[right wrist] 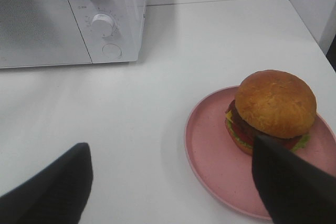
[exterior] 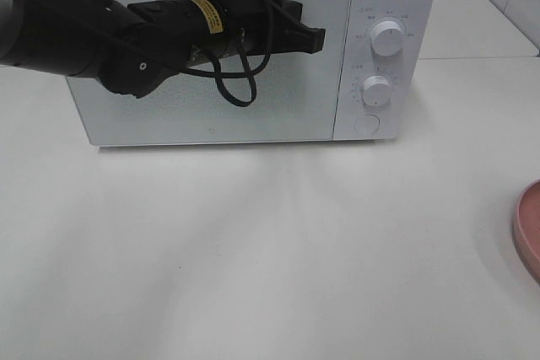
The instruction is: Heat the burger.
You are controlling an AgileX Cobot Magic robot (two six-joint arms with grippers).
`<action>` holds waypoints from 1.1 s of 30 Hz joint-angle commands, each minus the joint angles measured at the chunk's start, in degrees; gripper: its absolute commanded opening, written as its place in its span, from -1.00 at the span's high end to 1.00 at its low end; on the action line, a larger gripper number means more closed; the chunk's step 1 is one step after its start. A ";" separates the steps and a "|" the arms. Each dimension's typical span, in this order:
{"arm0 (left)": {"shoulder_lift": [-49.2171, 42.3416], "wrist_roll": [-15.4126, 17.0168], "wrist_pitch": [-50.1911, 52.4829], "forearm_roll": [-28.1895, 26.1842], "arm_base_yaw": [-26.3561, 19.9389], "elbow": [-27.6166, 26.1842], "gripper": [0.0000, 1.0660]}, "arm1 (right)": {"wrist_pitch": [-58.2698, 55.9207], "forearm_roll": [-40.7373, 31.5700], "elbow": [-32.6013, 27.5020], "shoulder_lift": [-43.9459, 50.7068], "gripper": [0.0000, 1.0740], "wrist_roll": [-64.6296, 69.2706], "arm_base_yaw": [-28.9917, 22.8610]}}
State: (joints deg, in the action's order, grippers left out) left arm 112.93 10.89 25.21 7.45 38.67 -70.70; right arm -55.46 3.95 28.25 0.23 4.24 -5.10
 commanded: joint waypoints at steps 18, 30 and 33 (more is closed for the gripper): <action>-8.14 0.57 -31.74 -1.78 9.34 -0.63 -0.87 | 0.46 -0.11 -0.06 1.72 -0.38 0.00 0.40; -11.86 0.57 -55.69 -3.04 11.69 -0.63 -0.87 | 0.46 -0.11 -0.06 1.72 -0.38 0.00 0.40; -12.61 0.57 -61.82 -3.32 11.69 -0.63 -0.87 | 0.46 -0.11 -0.06 1.72 -0.38 0.00 0.40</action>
State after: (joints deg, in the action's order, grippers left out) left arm 100.84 11.12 -34.72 4.53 50.02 -70.93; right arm -55.46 3.95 28.25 0.23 4.24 -5.10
